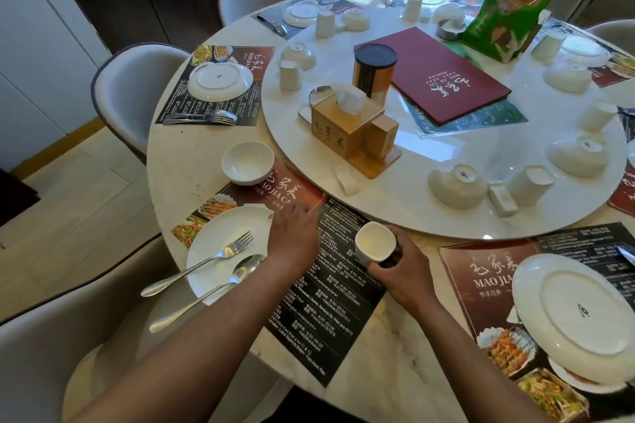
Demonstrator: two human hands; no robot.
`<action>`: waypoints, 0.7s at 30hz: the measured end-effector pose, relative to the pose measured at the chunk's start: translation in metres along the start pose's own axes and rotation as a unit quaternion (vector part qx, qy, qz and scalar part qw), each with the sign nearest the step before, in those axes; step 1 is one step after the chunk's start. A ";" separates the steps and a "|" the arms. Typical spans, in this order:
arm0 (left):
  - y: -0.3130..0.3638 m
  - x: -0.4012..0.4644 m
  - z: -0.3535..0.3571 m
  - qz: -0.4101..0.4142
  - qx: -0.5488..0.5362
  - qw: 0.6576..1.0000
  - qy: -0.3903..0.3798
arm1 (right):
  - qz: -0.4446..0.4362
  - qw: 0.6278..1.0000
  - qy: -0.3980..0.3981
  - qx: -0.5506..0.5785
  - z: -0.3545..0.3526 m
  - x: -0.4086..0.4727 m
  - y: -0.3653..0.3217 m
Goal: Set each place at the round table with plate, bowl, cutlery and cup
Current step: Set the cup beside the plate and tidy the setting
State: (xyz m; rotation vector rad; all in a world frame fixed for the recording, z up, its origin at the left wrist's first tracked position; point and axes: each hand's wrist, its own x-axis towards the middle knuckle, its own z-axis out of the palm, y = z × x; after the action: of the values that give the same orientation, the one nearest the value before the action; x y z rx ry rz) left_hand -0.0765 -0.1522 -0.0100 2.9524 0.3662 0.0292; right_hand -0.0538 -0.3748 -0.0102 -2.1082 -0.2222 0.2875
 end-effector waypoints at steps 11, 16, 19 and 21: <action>0.019 0.050 -0.008 0.077 0.080 0.993 0.030 | -0.013 1.000 0.023 -0.011 -0.005 0.004 0.000; 0.034 0.083 -0.020 0.165 0.192 0.967 0.002 | -0.060 0.989 0.110 -0.074 -0.021 0.031 -0.006; 0.041 0.100 -0.026 0.207 0.253 0.945 -0.022 | -0.042 0.984 0.049 -0.169 -0.030 0.051 0.001; 0.044 0.111 -0.029 0.228 0.270 0.935 -0.039 | -0.035 0.975 0.022 -0.219 -0.034 0.059 0.006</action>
State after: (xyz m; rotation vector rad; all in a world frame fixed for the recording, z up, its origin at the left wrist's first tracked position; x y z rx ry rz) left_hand 0.0401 -0.1621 0.0259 3.4916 -0.3977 -0.1579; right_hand 0.0124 -0.3895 -0.0046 -2.5331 -0.3593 0.1572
